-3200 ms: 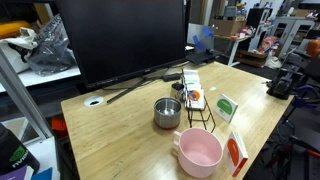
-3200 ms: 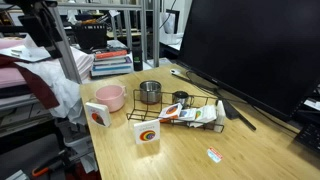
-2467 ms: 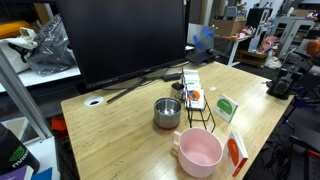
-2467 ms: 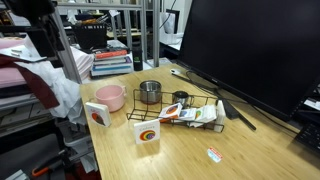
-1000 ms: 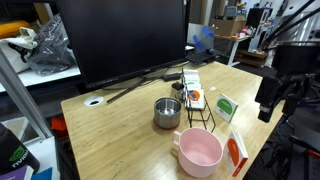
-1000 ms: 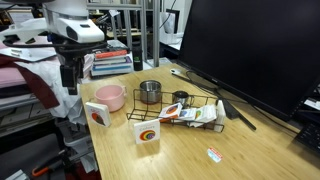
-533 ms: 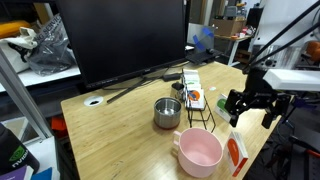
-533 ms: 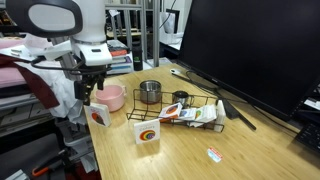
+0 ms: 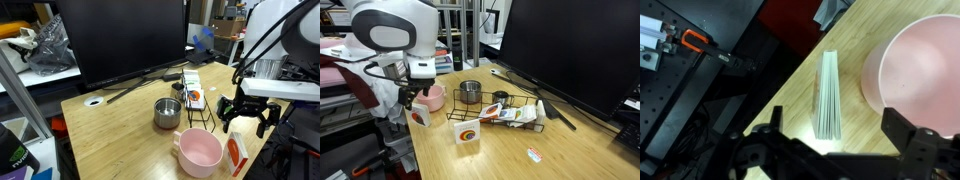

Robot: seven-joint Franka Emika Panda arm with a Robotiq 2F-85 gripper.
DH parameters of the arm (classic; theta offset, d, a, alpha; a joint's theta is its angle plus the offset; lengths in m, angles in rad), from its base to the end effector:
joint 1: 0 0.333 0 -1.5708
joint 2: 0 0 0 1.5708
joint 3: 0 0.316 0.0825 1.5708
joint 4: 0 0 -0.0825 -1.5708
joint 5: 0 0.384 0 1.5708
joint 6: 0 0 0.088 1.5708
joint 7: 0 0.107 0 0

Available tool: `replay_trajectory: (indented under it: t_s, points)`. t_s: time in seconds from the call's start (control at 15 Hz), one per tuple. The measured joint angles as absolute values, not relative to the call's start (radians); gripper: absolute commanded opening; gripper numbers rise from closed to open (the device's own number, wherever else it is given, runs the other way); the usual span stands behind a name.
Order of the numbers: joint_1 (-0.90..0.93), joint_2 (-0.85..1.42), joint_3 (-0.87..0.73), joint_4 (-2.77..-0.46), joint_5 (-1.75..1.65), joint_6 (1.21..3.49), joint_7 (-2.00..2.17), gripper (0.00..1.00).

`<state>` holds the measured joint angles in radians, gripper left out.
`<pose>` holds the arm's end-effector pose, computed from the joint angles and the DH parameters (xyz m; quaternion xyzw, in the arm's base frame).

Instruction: Move the orange book to the right

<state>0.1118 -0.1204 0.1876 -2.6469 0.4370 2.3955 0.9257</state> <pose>0.3881 0.1214 0.2726 -0.8756 0.4622 0.1236 0.0664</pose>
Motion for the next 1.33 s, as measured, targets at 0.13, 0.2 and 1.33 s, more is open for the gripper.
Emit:
replay_trajectory:
  t_s: [0.13,0.2,1.33]
  points:
    - [0.112,-0.120,0.188,-2.647,0.436,2.396,0.926,1.00]
    - [0.113,-0.120,0.188,-2.650,0.433,2.396,0.930,1.00]
    - [0.147,0.030,0.188,-2.690,0.438,2.648,1.000,0.46]
